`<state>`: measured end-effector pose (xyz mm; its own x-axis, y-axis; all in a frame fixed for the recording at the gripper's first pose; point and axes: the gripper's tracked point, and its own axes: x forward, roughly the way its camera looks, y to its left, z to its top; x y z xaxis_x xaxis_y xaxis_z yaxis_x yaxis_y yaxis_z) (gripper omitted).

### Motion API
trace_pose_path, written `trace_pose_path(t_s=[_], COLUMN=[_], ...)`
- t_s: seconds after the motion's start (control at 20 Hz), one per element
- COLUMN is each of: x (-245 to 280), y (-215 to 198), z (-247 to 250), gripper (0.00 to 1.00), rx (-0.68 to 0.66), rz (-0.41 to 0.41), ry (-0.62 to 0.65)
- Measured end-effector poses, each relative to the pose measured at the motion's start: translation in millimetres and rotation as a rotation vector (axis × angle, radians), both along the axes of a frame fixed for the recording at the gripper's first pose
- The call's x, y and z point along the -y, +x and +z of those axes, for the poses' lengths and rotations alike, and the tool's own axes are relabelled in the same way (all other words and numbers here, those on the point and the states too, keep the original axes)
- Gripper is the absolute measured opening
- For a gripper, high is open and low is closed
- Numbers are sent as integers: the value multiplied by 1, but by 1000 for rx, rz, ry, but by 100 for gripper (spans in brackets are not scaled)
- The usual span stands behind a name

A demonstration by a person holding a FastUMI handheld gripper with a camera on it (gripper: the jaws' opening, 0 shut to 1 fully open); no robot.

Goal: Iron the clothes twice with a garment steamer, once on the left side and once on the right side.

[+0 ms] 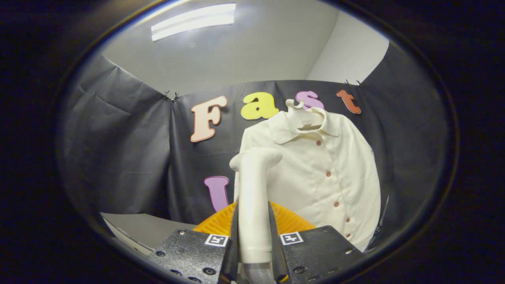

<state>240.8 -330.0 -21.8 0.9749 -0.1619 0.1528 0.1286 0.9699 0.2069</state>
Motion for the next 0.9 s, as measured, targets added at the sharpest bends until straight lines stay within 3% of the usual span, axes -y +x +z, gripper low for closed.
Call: trace_pose_path(t_s=[0.35, 0.9], x=[41, 48], y=[21, -1], z=[-12, -79], gripper=[33, 33], rx=[19, -34], rz=[8, 48], ry=[66, 158])
